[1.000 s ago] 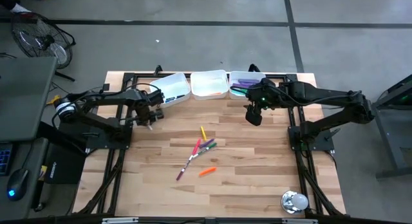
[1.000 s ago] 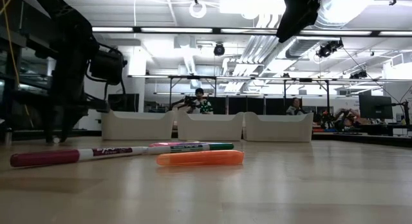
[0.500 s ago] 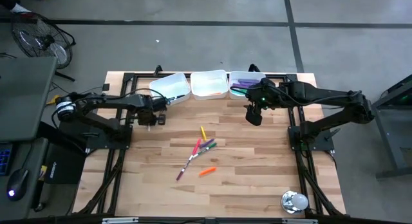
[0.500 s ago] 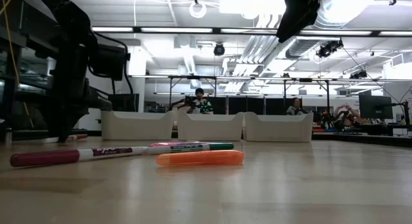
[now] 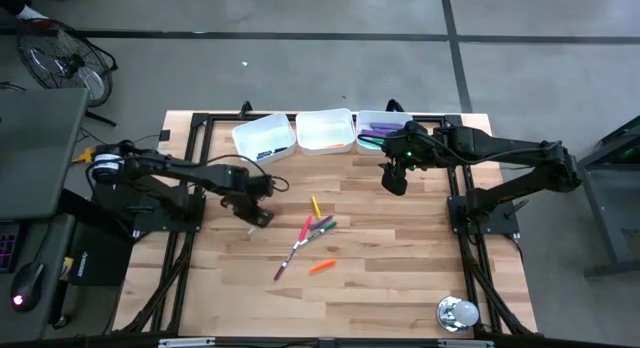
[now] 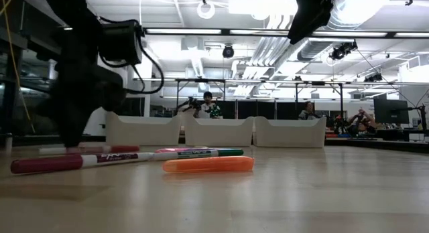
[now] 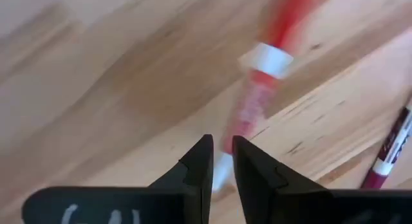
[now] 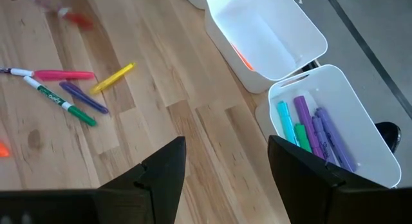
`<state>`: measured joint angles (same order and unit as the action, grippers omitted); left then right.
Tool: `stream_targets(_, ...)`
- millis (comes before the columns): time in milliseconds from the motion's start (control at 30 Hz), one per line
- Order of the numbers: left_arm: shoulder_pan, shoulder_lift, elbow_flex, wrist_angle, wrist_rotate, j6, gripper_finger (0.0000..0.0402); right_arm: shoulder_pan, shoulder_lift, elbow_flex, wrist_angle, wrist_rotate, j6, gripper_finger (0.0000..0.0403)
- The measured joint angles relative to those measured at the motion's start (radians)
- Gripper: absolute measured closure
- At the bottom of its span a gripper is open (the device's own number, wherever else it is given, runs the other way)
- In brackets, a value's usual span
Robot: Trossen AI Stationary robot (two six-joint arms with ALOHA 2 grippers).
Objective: Pick & Place Markers
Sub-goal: Put the red marker pen into the left white bin
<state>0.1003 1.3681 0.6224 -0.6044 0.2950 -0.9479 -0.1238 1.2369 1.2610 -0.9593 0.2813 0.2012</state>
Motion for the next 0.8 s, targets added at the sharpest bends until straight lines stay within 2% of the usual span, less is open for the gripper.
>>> stream_targets(100, -0.044, 0.016, 0.003, 0.054, -0.021, 0.019, 0.0345, 0.0, 0.0, 0.0, 0.003, 0.0, 0.0, 0.0194)
stream_targets(267, -0.097, 0.085, 0.008, 0.052, -0.046, 0.005, 0.0345, 0.0, 0.0, 0.0, 0.009, 0.0, -0.007, 0.0194)
stream_targets(467, -0.136, 0.116, 0.025, 0.051, -0.084, 0.073, 0.0344, 0.0, 0.0, 0.0, 0.009, -0.003, -0.008, 0.0194)
stream_targets(667, -0.144, 0.126, 0.177, -0.155, -0.121, 0.237, 0.0335, 0.0, 0.0, 0.0, 0.006, -0.047, -0.021, 0.0194)
stream_targets(800, -0.191, 0.125, 0.306, -0.206, -0.101, 0.266, 0.0295, 0.0, 0.0, 0.0, 0.001, -0.053, -0.026, 0.0194)
